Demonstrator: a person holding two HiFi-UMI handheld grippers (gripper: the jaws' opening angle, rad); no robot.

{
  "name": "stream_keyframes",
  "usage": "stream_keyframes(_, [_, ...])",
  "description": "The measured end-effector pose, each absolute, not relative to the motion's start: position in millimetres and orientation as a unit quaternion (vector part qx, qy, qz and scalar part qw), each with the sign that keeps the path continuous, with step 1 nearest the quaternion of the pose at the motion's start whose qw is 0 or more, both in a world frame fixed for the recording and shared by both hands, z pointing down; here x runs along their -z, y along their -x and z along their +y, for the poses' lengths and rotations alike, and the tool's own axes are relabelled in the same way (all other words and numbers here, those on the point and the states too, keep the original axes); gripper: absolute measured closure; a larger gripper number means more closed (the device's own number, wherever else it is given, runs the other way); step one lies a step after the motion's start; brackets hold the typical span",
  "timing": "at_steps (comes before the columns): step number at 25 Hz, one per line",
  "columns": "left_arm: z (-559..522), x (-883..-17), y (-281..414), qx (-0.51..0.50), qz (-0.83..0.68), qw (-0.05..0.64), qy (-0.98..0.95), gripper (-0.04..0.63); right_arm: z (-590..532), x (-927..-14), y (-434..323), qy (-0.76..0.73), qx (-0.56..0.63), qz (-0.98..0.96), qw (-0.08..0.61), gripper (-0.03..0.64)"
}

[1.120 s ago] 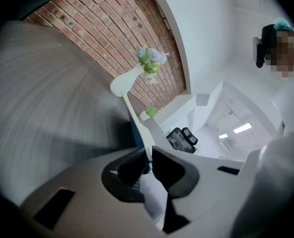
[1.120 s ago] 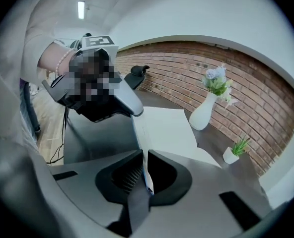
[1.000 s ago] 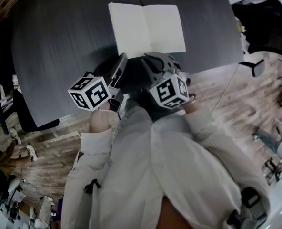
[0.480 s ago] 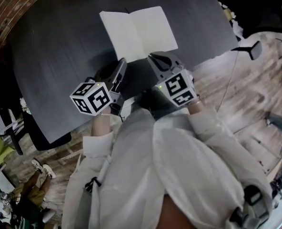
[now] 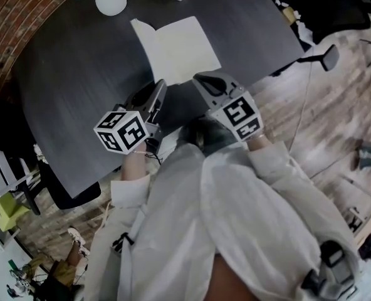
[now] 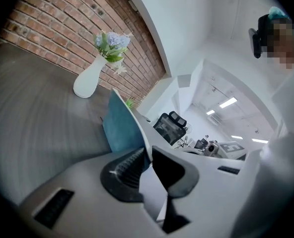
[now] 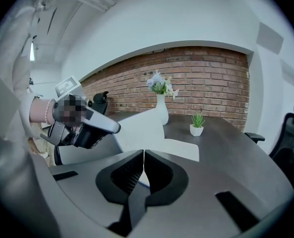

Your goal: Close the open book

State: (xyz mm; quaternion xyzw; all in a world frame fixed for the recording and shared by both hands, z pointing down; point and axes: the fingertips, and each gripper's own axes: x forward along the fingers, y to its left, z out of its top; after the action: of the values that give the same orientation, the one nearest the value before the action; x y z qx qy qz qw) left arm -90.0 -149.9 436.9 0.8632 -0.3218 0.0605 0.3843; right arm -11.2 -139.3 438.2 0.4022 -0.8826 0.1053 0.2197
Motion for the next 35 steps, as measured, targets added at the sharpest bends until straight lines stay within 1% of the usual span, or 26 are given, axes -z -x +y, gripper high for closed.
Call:
stream_keyframes(3, [-152.4,-434.8,77.5,-0.061,-0.323,0.382,-0.864,0.552,-142.2,-436.0,-4.0,-0.409,-0.132,-0.882,0.194,0.606])
stream_keyframes(11, [-158.7,-432.0,40.1,-0.058,-0.325,0.382,-0.863,0.552,-151.9,-435.6,-45.8,-0.419,-0.158,-0.876,0.180,0.609])
stream_keyframes(20, [-167.5,-438.4,5.7,-0.086,-0.316,0.381,-0.864,0.552,-164.2,-429.1,-83.8,-0.430,-0.183,-0.870,0.154,0.609])
stream_keyframes(30, [-172.7,-446.3,-15.0,-0.098,-0.317,0.386,-0.861,0.552,-168.7,-439.8,-109.4,-0.430,-0.228,-0.863,0.133,0.611])
stream_keyframes(35, [-175.9,-452.1,-25.4,-0.107,-0.310,0.389,-0.861,0.551,-167.9,-447.8,-117.4,-0.428,-0.241,-0.860,0.135,0.611])
